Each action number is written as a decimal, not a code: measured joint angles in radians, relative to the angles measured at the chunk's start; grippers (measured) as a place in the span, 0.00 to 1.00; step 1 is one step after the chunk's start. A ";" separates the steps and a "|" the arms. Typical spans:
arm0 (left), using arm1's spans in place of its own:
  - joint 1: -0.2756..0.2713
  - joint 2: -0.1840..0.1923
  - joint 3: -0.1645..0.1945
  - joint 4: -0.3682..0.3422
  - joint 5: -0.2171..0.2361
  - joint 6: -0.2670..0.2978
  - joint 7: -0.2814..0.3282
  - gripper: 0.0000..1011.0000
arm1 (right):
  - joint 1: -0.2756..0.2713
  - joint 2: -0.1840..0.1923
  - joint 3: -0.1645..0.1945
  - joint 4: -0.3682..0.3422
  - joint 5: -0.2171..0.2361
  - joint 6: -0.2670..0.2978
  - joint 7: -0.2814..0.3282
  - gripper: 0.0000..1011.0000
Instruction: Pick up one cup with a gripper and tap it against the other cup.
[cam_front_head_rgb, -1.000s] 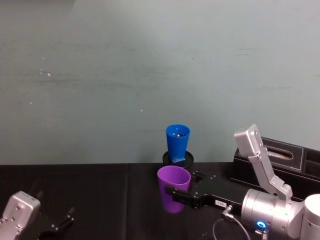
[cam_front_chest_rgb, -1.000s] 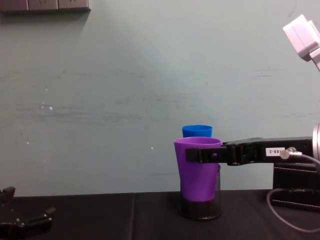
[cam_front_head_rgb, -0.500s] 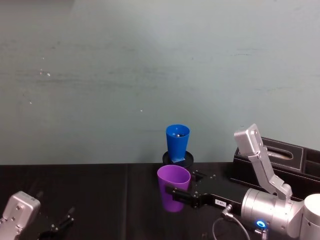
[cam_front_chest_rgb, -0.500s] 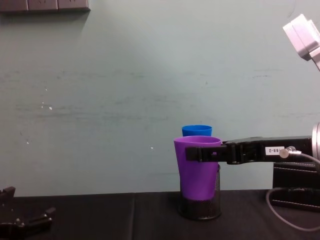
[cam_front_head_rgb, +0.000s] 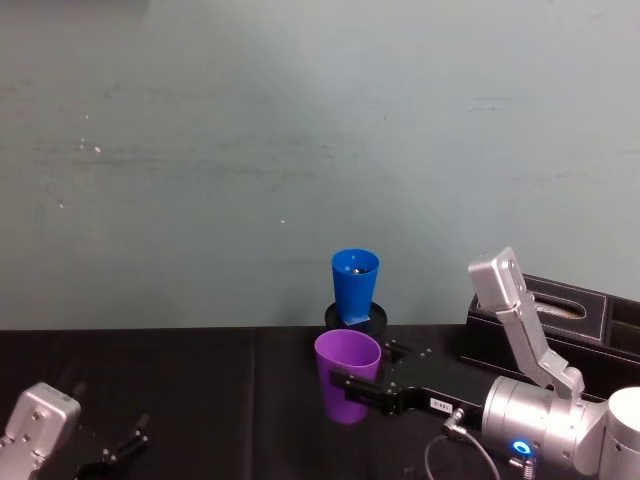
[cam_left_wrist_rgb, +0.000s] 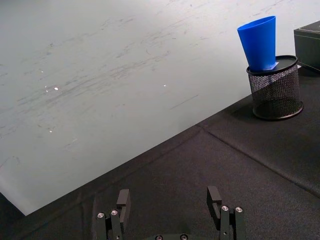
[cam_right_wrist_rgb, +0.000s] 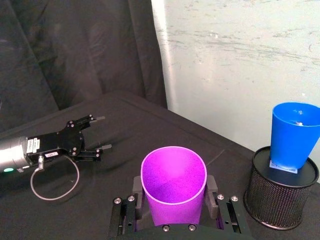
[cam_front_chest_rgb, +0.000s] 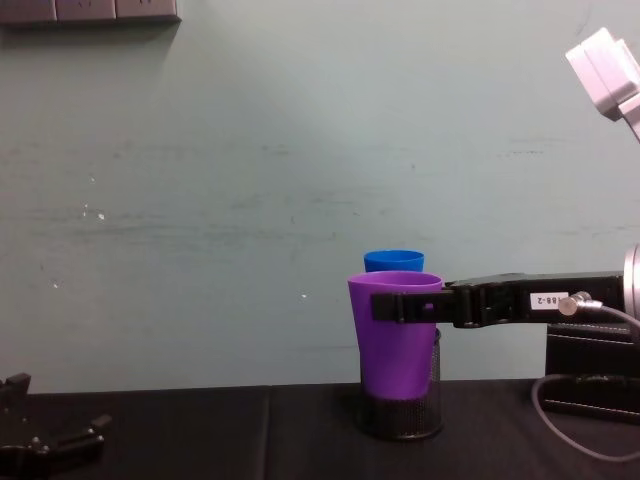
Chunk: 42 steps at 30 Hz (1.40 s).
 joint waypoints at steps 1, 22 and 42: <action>0.000 0.000 0.000 0.000 0.000 0.000 0.000 0.99 | 0.000 0.000 0.000 0.000 0.000 0.000 0.000 0.72; 0.000 0.000 0.000 0.000 0.000 0.000 0.000 0.99 | 0.000 0.000 0.000 0.000 0.000 0.000 0.000 0.72; 0.000 0.000 0.000 0.000 0.000 0.000 0.000 0.99 | -0.024 0.029 -0.021 -0.007 0.006 -0.039 0.001 0.72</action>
